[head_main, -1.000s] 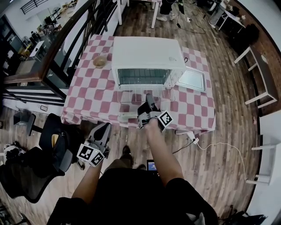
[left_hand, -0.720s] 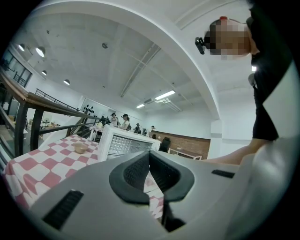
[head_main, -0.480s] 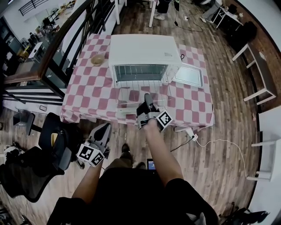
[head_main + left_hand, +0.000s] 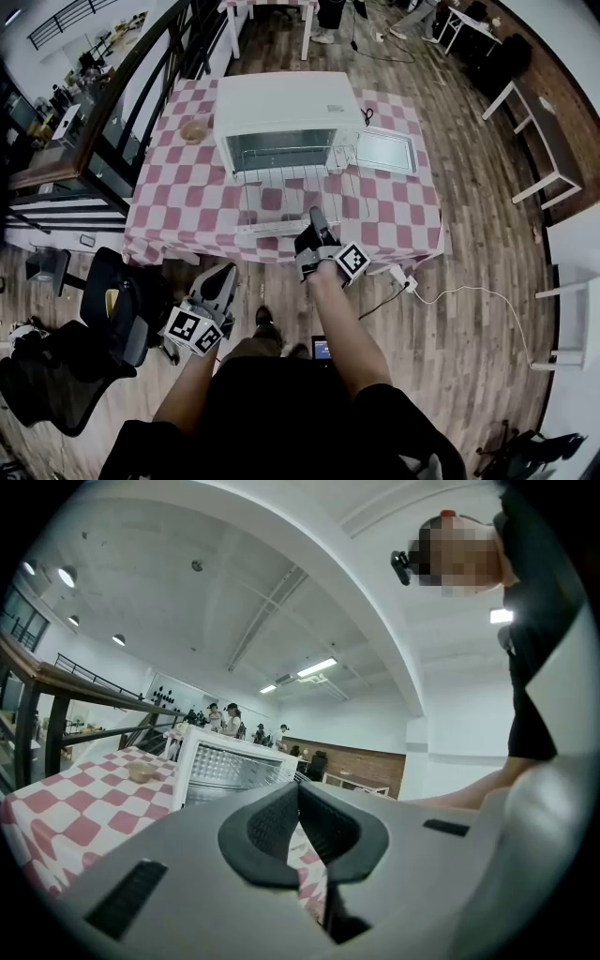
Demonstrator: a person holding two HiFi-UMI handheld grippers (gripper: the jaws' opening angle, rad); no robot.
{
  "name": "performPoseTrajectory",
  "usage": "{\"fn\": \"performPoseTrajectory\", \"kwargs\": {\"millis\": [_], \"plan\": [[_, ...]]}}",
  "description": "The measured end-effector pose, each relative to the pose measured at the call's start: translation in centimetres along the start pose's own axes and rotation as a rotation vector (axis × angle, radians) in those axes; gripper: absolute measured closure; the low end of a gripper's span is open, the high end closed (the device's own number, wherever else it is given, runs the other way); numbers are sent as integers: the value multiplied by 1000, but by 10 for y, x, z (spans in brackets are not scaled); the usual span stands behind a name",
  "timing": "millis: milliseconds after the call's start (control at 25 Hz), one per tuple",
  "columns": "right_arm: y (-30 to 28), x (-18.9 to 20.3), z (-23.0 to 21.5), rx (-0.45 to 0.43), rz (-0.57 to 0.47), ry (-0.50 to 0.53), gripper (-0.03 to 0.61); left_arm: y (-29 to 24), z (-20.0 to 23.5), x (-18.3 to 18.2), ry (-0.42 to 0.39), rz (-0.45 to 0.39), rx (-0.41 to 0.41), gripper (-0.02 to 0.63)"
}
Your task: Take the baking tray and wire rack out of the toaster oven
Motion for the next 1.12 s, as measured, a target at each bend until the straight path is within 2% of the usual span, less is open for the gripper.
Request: {"fn": "performPoseTrajectory", "kwargs": {"millis": [1120], "plan": [[189, -135, 44, 43, -188, 127, 580, -35, -131, 39, -27, 52, 184, 621]]}}
Point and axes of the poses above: the fingertips, and each gripper's own axes: y backward along the fingers, z to its left, x out of its underside, the point moved 10 cm from there along y, backward along the fingers, and after that the axes turned 7 degrees about -x, right-handed, at the moved point
